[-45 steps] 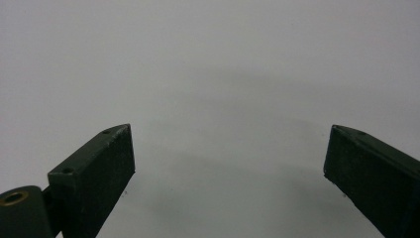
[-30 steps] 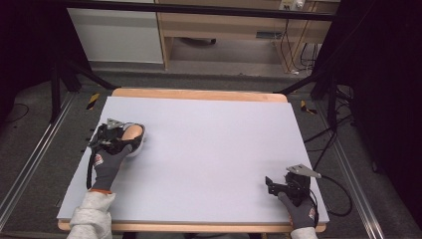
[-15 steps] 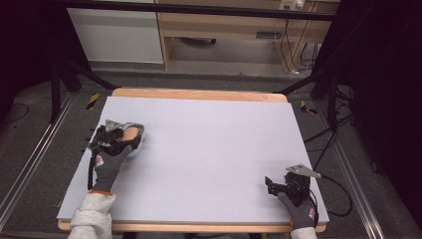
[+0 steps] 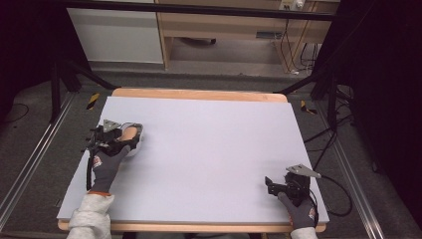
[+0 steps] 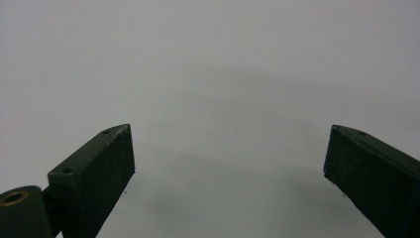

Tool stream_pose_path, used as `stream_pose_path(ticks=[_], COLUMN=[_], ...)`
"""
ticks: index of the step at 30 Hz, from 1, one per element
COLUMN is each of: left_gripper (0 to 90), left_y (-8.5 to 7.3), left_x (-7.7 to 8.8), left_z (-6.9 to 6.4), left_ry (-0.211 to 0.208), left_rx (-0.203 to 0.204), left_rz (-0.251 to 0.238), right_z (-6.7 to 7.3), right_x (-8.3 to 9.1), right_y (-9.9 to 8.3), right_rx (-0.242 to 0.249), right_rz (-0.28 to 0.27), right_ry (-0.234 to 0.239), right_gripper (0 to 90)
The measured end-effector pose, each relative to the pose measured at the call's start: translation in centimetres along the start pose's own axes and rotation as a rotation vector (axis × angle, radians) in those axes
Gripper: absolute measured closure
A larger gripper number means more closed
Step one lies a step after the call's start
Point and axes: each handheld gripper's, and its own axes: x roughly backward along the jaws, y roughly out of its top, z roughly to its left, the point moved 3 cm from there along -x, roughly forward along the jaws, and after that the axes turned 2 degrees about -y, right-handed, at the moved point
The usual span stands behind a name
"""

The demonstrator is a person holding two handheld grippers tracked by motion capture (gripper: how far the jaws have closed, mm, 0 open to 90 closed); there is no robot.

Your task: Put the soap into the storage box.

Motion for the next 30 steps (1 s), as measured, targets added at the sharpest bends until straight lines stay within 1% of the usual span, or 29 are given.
stream_pose_path(ticks=[5, 6, 7, 8, 10, 14, 15, 17, 18, 19, 22, 24, 26, 27, 30], left_gripper=[26.5, 26.5, 26.5, 26.5, 26.6, 26.5, 26.5, 26.3, 26.3, 26.1, 25.7, 25.2, 24.6, 24.4, 22.6], left_y=[0.2, 0.4, 0.7, 0.7, 0.9, 0.9, 0.8, 0.7, 0.5, 0.3, -0.2, -0.7, -1.3, -1.5, -2.2], left_x=[0.5, 0.7, 1.2, 1.2, 1.7, 2.5, 2.7, 3.0, 3.3, 3.4, 3.9, 4.2, 4.5, 4.7, 5.2], left_z=[-0.2, -0.3, -0.5, -0.5, -0.8, -1.6, -1.7, -2.0, -2.2, -2.4, -2.8, -3.0, -3.2, -3.3, -3.3], left_ry=[-0.010, -0.010, -0.020, -0.020, -0.028, -0.048, -0.055, -0.067, -0.077, -0.085, -0.098, -0.097, -0.101, -0.101, -0.097], left_rx=[-0.006, -0.003, -0.007, -0.007, -0.013, -0.027, -0.036, -0.039, -0.050, -0.043, -0.048, -0.061, -0.059, -0.066, -0.060], left_rz=[-0.013, -0.024, -0.038, -0.038, -0.053, -0.059, -0.059, -0.065, -0.064, -0.068, -0.070, -0.064, -0.064, -0.063, -0.071], right_z=[0.0, 0.0, 0.0, 0.0, -0.1, -0.1, -0.1, -0.2, -0.2, -0.2, -0.3, -0.4, -0.5, -0.5, -0.5], right_x=[0.0, 0.0, 0.0, 0.0, 0.0, 0.1, 0.1, 0.0, 0.1, 0.1, 0.1, 0.1, 0.2, 0.2, 0.3], right_y=[0.0, 0.0, 0.0, 0.0, 0.0, -0.1, -0.1, -0.1, -0.1, -0.2, -0.2, -0.2, -0.3, -0.3, -0.3], right_rx=[-0.003, -0.003, -0.001, -0.001, -0.002, -0.002, -0.007, -0.007, -0.011, -0.014, -0.012, -0.013, -0.012, -0.013, -0.018], right_rz=[0.000, 0.000, -0.001, -0.001, -0.003, -0.002, -0.002, 0.000, 0.002, 0.002, 0.004, 0.001, 0.000, -0.001, 0.001], right_ry=[0.002, 0.002, 0.001, 0.001, -0.001, 0.001, 0.002, -0.002, 0.003, 0.004, 0.000, 0.000, -0.001, -0.002, -0.001], right_gripper=[5.7, 5.7, 5.7, 5.7, 5.8, 5.7, 5.7, 5.7, 5.8, 5.8, 5.8, 5.8, 5.8, 5.8, 5.8])
